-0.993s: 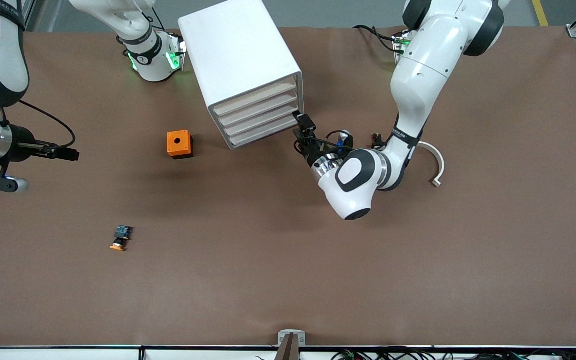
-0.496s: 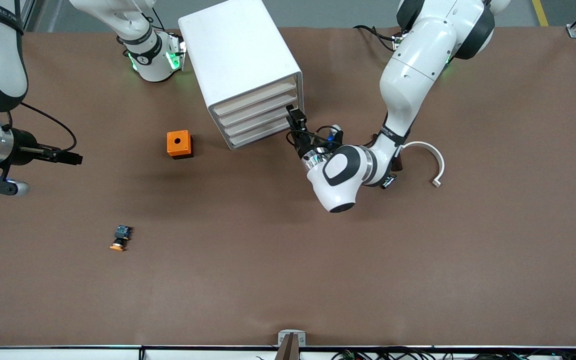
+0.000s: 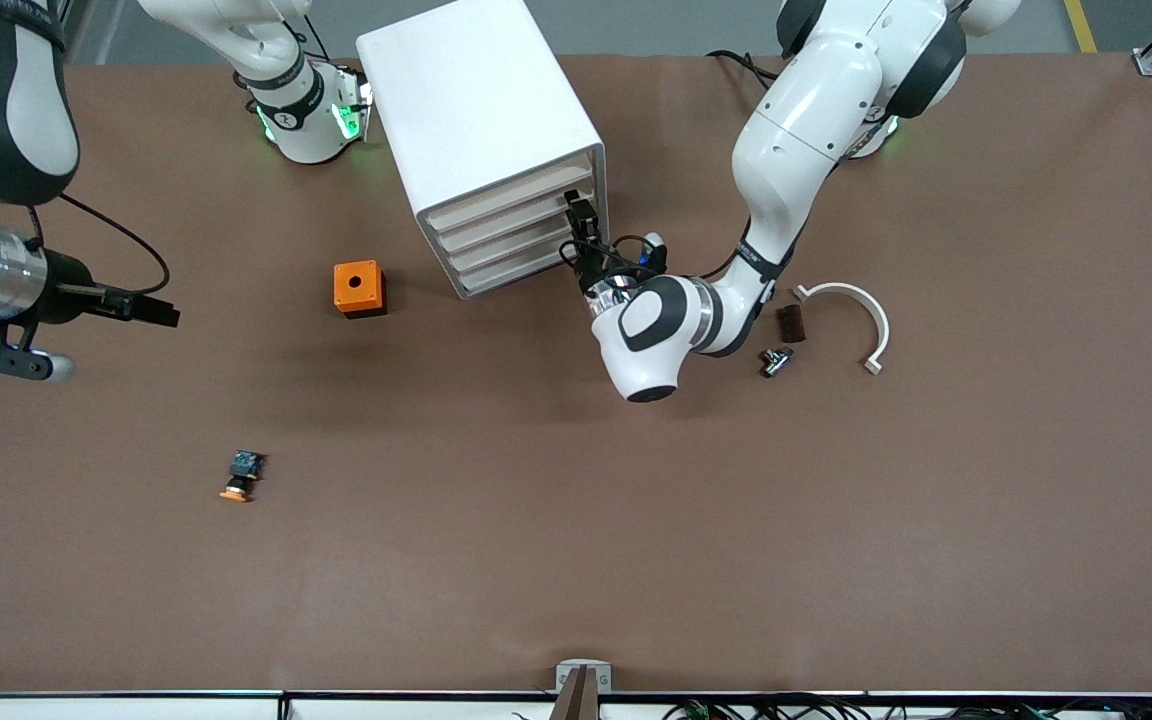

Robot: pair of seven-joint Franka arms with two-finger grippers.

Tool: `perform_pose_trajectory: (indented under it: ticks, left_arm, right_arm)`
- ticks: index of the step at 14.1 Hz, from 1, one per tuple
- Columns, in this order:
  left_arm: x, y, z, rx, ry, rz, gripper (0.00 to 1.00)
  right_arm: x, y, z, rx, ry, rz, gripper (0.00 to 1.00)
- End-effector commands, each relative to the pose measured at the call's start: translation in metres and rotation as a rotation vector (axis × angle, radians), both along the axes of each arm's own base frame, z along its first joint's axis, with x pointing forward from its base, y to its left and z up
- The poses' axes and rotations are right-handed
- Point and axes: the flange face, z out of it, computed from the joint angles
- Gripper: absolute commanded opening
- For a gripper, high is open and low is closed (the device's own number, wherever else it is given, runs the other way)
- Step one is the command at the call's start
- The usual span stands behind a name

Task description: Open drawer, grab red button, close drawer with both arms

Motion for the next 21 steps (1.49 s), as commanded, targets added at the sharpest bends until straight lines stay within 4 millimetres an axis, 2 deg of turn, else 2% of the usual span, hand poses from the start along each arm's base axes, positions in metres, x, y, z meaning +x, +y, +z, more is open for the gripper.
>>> perform_pose_trajectory:
  ticks: [1, 3, 5, 7, 9, 12, 14, 16, 18, 19, 21]
  left_arm:
    - [-0.019, -0.006, 0.001, 0.021, 0.042, -0.040, 0.34]
    - [-0.030, -0.006, -0.001, 0.024, 0.069, -0.066, 0.27]
    - [-0.032, -0.006, -0.002, 0.024, 0.072, -0.069, 0.19]
    - [-0.028, -0.004, 0.000, 0.020, 0.069, -0.061, 0.11]
    - [-0.023, -0.003, -0.001, 0.014, 0.077, -0.043, 0.06]
    - [-0.011, 0.006, -0.001, 0.011, 0.075, -0.012, 0.06]
    - [0.003, 0.017, -0.002, 0.014, 0.070, 0.016, 0.06]
    - [0.016, 0.026, -0.002, 0.008, 0.076, 0.056, 0.06]
    - [0.029, 0.036, -0.001, 0.007, 0.067, 0.095, 0.07]
    - [0.031, 0.035, 0.000, 0.002, 0.067, 0.104, 0.07]
    - [0.045, 0.042, 0.003, -0.007, 0.056, 0.145, 0.09]
  right_arm:
    - [-0.027, 0.020, 0.025, 0.014, 0.004, 0.028, 1.00]
    - [-0.036, 0.043, 0.042, 0.017, -0.011, 0.075, 1.00]
    - [-0.057, 0.082, 0.058, -0.015, -0.001, 0.168, 1.00]
    - [-0.080, 0.093, 0.084, -0.048, -0.006, 0.210, 1.00]
    - [-0.087, 0.104, 0.088, -0.049, -0.004, 0.236, 1.00]
    - [-0.079, 0.088, 0.080, -0.054, -0.006, 0.198, 1.00]
    - [-0.073, 0.058, 0.082, -0.047, -0.021, 0.132, 1.00]
    - [-0.073, 0.034, 0.096, -0.040, -0.055, 0.081, 1.00]
    - [-0.083, 0.006, 0.113, -0.036, -0.083, 0.025, 1.00]
    - [-0.087, -0.010, 0.117, -0.040, -0.085, -0.004, 1.00]
    - [-0.091, -0.025, 0.119, -0.056, -0.087, -0.055, 1.00]
